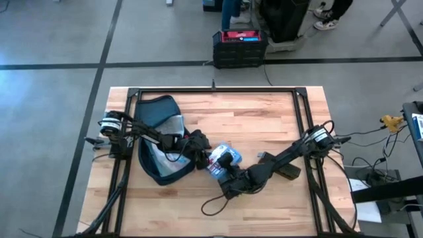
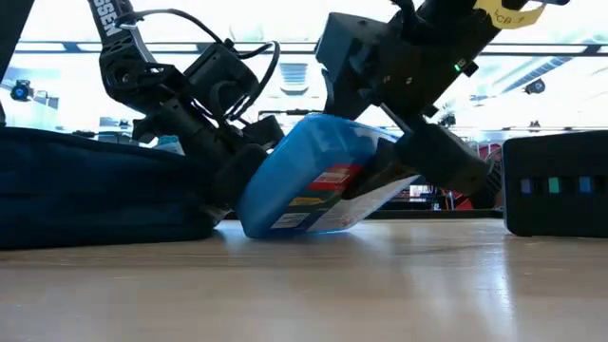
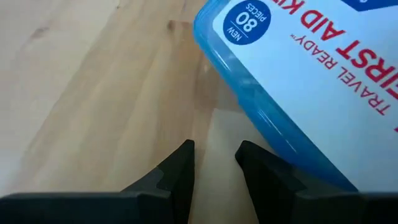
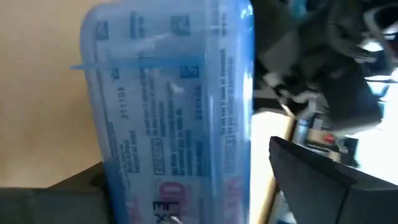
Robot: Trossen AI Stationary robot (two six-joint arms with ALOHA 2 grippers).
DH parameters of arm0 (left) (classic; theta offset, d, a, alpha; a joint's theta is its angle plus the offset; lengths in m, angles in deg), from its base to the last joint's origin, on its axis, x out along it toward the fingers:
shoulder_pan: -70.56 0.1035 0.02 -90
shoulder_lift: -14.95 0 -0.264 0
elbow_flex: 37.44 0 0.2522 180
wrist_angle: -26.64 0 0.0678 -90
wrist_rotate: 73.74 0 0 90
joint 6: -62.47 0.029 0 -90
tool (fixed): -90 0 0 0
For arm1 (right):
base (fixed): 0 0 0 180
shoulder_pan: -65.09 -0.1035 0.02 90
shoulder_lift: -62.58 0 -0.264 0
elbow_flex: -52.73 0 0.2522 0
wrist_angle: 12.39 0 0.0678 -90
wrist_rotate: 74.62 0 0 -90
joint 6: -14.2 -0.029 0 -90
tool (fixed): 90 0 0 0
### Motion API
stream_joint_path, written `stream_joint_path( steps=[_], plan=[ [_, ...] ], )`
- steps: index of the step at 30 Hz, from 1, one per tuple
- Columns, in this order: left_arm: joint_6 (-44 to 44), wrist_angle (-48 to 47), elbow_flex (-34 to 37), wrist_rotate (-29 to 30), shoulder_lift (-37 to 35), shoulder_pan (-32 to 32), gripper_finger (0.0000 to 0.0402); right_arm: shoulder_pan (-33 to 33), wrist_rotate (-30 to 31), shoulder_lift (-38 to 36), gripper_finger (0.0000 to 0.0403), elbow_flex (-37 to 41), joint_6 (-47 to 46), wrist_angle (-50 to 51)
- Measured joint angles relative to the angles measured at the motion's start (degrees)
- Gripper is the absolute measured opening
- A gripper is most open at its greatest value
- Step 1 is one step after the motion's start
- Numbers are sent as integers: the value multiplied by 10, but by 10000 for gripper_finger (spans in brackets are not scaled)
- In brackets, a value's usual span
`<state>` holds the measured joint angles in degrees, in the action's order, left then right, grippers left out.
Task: Unpack backpack
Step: Put the blue medicine box into the backpack
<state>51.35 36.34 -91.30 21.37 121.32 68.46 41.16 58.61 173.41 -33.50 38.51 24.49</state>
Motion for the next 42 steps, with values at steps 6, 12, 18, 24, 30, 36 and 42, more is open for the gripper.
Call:
stream_joint_path(
  steps=[6, 12, 18, 24, 30, 36, 42],
  plan=[
    [1, -52, 3, -38, -52, -4, 119, -2, 9, -2, 128, -2, -21, 3],
    [-20, -116, 2, -32, -173, -16, 119, -21, 1, -2, 130, -31, -41, 61],
    [-72, -235, 1, 8, -333, -63, 119, -21, 29, -25, 130, -72, -18, 59],
    [-118, -338, 1, 108, -452, -189, 119, 4, 40, -25, 130, -98, 125, -58],
    [-89, -335, 1, 258, -528, -327, 119, 54, -74, -10, 130, -98, 283, -259],
    [-30, -322, 1, 399, -572, -425, 119, 124, -182, 51, 130, -121, 367, -373],
    [28, -306, -4, 415, -600, -443, 119, 195, -242, 158, 130, -237, 380, -388]
  ],
)
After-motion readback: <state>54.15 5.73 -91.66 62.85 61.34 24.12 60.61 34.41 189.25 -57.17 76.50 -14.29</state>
